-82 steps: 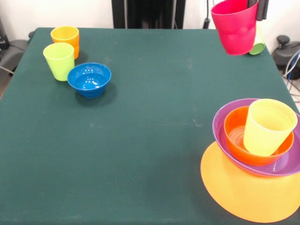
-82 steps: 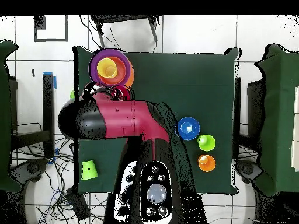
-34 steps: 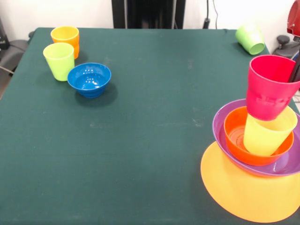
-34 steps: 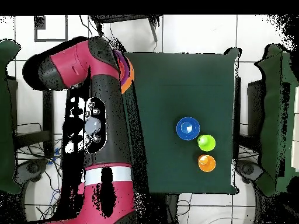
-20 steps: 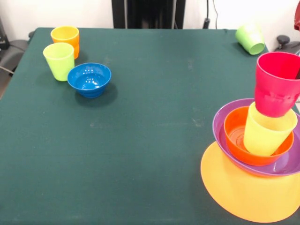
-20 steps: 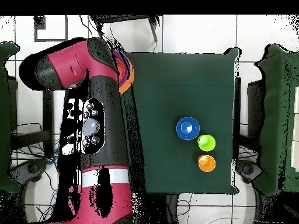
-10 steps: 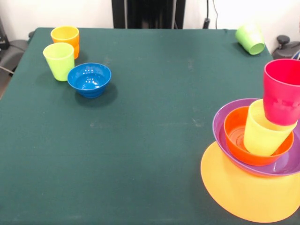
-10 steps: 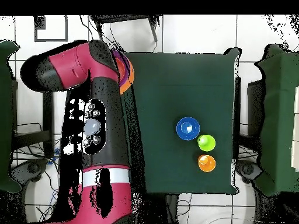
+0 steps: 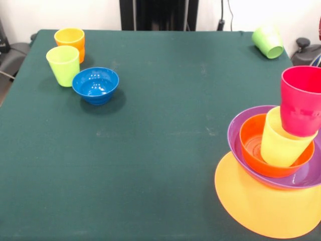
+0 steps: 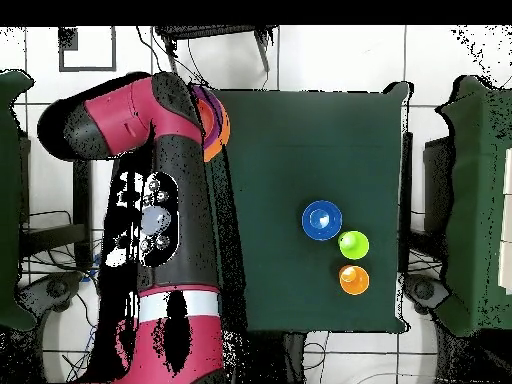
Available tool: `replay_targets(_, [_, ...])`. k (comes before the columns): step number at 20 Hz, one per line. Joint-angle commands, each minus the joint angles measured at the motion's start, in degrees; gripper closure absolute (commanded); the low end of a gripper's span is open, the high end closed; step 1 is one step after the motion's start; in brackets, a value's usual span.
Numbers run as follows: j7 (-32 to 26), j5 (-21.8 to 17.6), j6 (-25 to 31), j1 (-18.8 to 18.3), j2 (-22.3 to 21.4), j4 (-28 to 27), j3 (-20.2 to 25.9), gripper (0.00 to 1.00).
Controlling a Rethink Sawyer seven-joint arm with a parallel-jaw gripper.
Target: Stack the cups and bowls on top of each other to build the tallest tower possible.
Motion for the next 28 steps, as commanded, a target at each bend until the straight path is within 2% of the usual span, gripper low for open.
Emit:
replay_targets(1, [-4.4,-4.2,2.3,2.7,0.5,6.4,1.2,1.00])
replay_targets(6, [-3.8,-4.2,3.0,3.5,0.9,5.9,0.1,1.00])
replay_targets(28, [-2.6,-6.4,-2.1,5.2,3.2,4.8,-3.8,1.00])
